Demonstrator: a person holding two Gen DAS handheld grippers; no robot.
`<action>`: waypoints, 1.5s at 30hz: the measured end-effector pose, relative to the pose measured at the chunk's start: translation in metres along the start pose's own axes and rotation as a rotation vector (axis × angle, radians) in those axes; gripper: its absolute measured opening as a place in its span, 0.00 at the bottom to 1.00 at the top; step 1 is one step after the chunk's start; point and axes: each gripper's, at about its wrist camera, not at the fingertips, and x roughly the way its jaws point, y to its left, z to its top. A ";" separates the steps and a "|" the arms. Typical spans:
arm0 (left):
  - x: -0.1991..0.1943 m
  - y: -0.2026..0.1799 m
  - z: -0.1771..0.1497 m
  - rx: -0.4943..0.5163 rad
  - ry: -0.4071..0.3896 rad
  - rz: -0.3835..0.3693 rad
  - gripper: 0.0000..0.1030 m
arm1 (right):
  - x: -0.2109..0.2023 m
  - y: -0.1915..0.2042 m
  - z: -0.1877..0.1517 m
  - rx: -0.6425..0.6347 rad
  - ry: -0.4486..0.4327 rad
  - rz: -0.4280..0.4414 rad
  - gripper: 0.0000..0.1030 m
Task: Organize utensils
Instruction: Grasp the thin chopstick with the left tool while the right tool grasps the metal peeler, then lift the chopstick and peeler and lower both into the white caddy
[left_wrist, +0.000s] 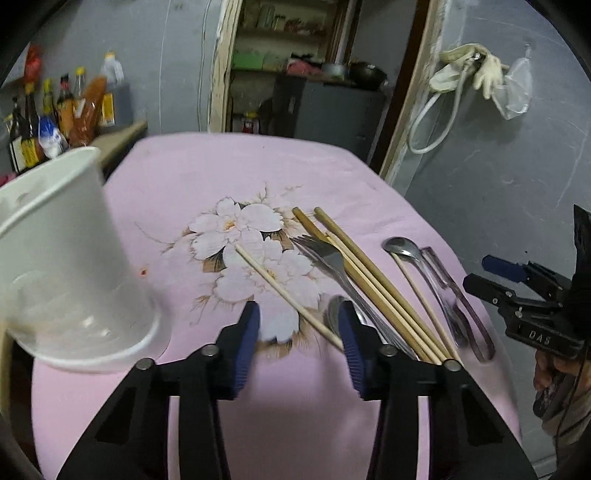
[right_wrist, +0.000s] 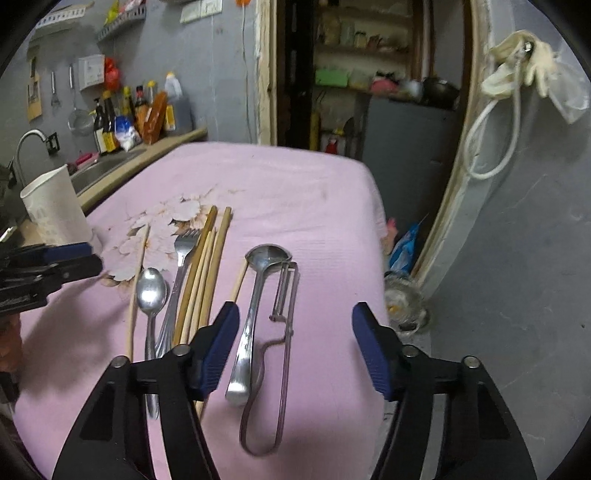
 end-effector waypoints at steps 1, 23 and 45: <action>0.004 0.001 0.003 -0.007 0.008 -0.001 0.33 | 0.006 -0.001 0.003 -0.001 0.016 0.008 0.50; 0.048 0.032 0.024 -0.167 0.127 -0.026 0.06 | 0.054 -0.004 0.022 -0.006 0.145 0.035 0.15; -0.101 0.014 -0.001 -0.057 -0.427 -0.140 0.02 | -0.068 0.038 0.012 0.112 -0.464 0.187 0.09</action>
